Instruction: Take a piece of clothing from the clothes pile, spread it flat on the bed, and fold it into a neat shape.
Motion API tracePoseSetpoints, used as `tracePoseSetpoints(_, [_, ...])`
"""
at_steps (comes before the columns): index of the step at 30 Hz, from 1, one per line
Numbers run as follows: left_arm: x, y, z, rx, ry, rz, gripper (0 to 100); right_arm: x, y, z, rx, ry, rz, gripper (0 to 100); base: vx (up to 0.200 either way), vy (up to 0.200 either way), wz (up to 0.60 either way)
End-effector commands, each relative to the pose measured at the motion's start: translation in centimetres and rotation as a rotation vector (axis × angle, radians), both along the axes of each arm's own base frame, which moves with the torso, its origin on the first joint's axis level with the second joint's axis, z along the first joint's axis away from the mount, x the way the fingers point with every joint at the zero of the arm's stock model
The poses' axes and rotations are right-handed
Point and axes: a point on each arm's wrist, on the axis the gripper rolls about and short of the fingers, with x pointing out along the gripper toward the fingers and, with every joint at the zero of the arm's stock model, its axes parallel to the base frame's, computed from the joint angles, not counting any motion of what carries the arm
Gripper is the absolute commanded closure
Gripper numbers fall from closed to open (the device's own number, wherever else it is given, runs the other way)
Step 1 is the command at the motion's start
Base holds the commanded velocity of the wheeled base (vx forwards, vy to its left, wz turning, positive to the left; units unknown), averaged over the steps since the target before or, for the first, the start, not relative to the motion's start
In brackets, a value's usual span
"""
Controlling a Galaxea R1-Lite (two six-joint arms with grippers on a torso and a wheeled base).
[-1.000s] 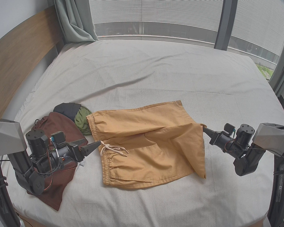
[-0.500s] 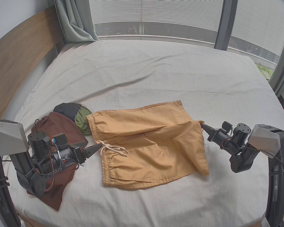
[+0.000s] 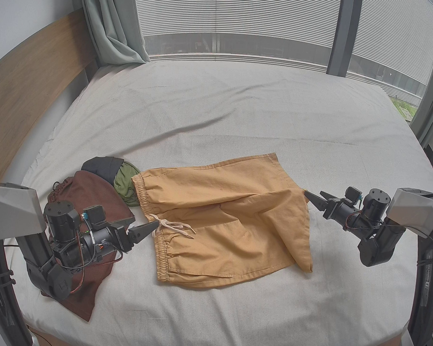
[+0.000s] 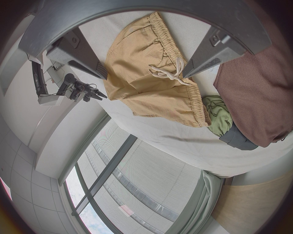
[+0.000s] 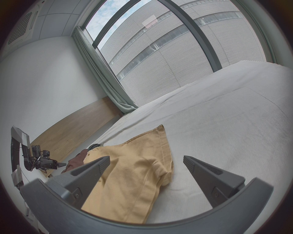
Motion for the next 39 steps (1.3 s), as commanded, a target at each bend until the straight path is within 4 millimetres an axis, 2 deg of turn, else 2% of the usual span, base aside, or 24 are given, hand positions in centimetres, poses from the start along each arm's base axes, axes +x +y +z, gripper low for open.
tracePoseSetpoints(1, [-0.2, 0.0, -0.2, 0.003, 0.011, -0.002, 0, -3.2, 0.4, 2.7, -0.019, 0.003, 0.013, 0, 0.0, 0.0, 0.0])
tracePoseSetpoints(7, [-0.3, 0.0, -0.8, 0.01, 0.035, -0.004, 0, -7.5, 1.2, 2.6, -0.021, 0.113, 0.082, 0, 0.0, 0.0, 0.0])
tracePoseSetpoints(14, [-0.5, 0.0, -1.4, 0.012, 0.062, -0.005, 0, -9.7, 1.1, 1.5, -0.042, 0.182, 0.142, 0, 0.0, 0.0, 0.0])
tracePoseSetpoints(20, [-0.7, 0.0, -1.7, 0.012, 0.076, -0.017, 0, -10.6, 1.0, 1.2, -0.045, 0.212, 0.155, 0, 0.0, 0.0, 0.0])
tracePoseSetpoints(22, [-0.8, 0.0, -1.7, 0.011, 0.08, -0.019, 0, -11.1, 1.1, 2.4, -0.045, 0.179, 0.159, 0, 0.0, 0.0, 0.0])
tracePoseSetpoints(24, [-0.9, 0.0, -1.8, 0.011, 0.086, -0.02, 0, -11.6, 1.2, 2.8, -0.044, 0.178, 0.165, 0, 0.0, 0.0, 0.0])
tracePoseSetpoints(39, [-0.6, -0.1, -4.3, 0.022, 0.167, -0.026, 0, -11.6, 1.0, 3.1, -0.046, 0.165, 0.153, 0, 0.0, 0.0, 0.0])
